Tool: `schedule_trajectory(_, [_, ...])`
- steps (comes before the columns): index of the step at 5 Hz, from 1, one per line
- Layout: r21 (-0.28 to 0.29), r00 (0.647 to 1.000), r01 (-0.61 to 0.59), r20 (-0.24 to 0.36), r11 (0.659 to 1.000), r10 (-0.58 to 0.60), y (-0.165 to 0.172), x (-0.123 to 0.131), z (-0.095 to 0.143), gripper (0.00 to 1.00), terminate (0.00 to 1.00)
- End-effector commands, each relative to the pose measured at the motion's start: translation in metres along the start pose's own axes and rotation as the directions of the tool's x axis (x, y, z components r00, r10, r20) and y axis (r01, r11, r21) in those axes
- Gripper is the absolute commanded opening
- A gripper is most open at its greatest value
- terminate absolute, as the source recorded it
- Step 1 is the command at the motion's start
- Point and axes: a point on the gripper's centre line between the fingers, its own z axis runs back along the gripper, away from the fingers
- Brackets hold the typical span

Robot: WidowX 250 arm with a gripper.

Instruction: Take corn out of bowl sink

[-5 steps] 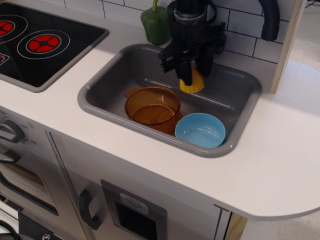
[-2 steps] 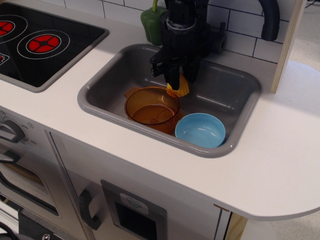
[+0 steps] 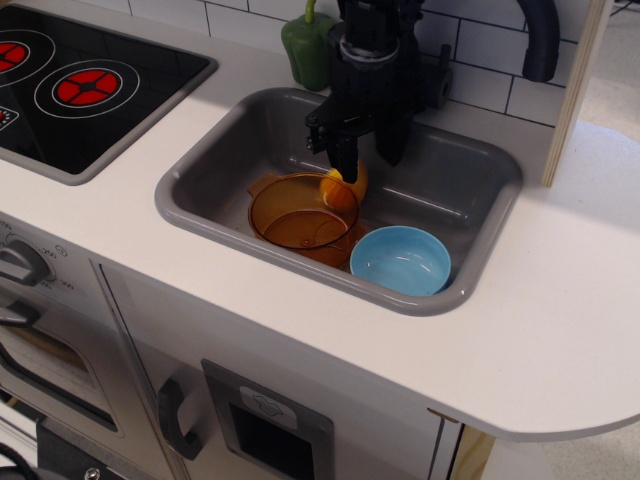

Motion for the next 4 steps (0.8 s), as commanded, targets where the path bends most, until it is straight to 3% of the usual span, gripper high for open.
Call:
schedule_trajectory(1, [-0.068,0.999,0.027,0.036,0.997,-0.025,-0.021,0.01,0.036,1.0,0.0])
schedule_trajectory(3, [-0.072,0.996,0.076,0.055,0.994,-0.072,-0.025,0.012,0.049,1.0,0.0])
schedule_trajectory(4, [-0.072,0.996,0.076,0.055,0.994,-0.072,-0.025,0.012,0.049,1.0,1.0])
